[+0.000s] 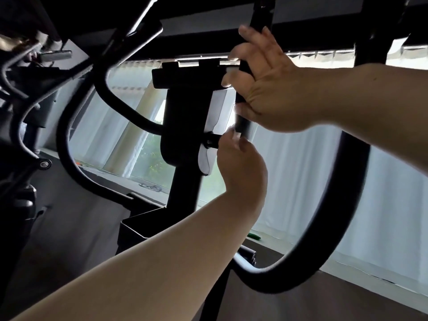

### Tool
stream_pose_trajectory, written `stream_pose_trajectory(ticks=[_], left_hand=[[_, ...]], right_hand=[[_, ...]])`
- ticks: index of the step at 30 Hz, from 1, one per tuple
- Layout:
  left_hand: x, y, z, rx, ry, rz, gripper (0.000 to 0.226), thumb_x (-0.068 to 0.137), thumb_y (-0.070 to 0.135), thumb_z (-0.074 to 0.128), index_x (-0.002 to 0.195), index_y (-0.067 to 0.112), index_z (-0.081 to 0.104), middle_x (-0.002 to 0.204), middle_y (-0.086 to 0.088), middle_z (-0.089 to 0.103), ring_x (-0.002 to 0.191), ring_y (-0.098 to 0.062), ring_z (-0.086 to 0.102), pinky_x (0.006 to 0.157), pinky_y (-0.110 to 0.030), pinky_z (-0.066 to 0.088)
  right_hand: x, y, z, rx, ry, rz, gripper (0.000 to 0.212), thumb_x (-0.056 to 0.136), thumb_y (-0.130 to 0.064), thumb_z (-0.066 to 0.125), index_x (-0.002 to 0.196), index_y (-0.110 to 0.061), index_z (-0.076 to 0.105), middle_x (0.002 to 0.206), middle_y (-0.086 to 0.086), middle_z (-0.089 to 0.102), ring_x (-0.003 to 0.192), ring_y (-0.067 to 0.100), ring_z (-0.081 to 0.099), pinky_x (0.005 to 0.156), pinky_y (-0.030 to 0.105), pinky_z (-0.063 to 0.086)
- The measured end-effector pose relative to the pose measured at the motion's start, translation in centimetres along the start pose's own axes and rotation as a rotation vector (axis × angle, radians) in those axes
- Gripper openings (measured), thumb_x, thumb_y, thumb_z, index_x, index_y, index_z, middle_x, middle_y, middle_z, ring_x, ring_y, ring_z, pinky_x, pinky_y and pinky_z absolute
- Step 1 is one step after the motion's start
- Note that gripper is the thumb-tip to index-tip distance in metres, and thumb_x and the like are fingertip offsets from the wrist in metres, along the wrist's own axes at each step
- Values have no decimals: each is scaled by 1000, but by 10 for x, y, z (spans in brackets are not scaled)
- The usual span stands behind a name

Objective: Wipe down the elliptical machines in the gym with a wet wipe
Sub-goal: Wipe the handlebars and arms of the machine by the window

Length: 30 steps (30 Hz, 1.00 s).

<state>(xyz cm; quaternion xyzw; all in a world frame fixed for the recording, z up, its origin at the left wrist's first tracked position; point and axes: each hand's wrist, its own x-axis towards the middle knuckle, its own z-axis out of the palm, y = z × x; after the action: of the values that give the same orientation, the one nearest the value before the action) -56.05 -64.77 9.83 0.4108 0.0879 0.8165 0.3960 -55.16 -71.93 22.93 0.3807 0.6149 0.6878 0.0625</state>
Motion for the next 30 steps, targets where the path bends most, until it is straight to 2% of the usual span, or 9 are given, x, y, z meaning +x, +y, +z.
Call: stream_pose_trajectory(ticks=[2, 6, 9, 19, 21, 23, 25, 27, 30], left_hand=[[-5, 5, -4, -14, 13, -9, 30, 106, 7, 44, 95, 29, 61, 87, 18, 56, 83, 1, 58, 78, -12, 43], [4, 9, -7, 22, -12, -92, 31, 107, 9, 41, 131, 3, 60, 123, -9, 66, 118, -23, 62, 100, -30, 47], [-3, 15, -4, 46, -40, -130, 23, 104, 4, 42, 114, -10, 56, 118, -31, 59, 116, -44, 55, 100, -47, 44], [1, 15, -5, -72, 29, -203, 24, 106, 8, 41, 101, 14, 64, 94, 1, 66, 87, -12, 59, 77, -16, 41], [-2, 20, -1, -53, -5, -209, 29, 105, 7, 41, 81, 18, 52, 74, 3, 49, 76, -6, 39, 69, -28, 42], [-12, 18, -4, 7, -57, -150, 42, 103, 3, 39, 66, 21, 37, 107, 4, 52, 98, 1, 26, 66, -41, 39], [-11, 5, -14, 29, -71, -140, 40, 103, 4, 38, 65, 15, 42, 56, 18, 41, 51, -4, 39, 56, -33, 41], [-7, 0, -20, 40, -42, -133, 30, 103, 6, 38, 94, 1, 66, 91, -6, 74, 89, -25, 69, 83, -48, 56], [2, 4, -12, -20, -34, -233, 37, 107, 12, 40, 136, 10, 62, 132, -14, 66, 127, -29, 59, 109, -41, 45]], right_hand=[[0, 0, 0, 0, 11, -8, 72, 90, -53, 20, 144, -10, 41, 159, 21, 16, 153, 42, -14, 122, 55, -12], [1, -1, 0, -6, 2, -15, 70, 91, -52, 21, 143, -10, 41, 159, 21, 16, 153, 42, -15, 121, 53, -14], [0, -1, 0, -10, 13, -33, 81, 85, -57, 10, 143, -10, 41, 159, 21, 16, 152, 43, -14, 118, 51, -16], [0, -3, 5, 31, 66, -44, 76, 86, -53, 14, 137, -7, 46, 156, 27, 23, 152, 49, -6, 119, 56, -11], [0, -4, 5, 30, 80, -55, 75, 87, -52, 15, 137, -6, 47, 155, 28, 24, 152, 49, -5, 120, 59, -9], [0, -4, 5, 30, 99, -54, 75, 88, -51, 16, 136, -5, 49, 154, 28, 27, 152, 50, -2, 121, 61, -5], [0, -3, 5, 26, 99, -48, 74, 88, -51, 16, 134, -5, 51, 153, 29, 29, 152, 50, 0, 121, 60, -5], [2, 0, 6, -19, 134, -78, 68, 91, -48, 22, 130, -3, 55, 148, 32, 35, 150, 52, 9, 121, 62, 0], [3, 1, 9, -146, 188, -128, 60, 94, -43, 33, 124, 2, 59, 139, 37, 44, 145, 56, 24, 118, 70, 13]])
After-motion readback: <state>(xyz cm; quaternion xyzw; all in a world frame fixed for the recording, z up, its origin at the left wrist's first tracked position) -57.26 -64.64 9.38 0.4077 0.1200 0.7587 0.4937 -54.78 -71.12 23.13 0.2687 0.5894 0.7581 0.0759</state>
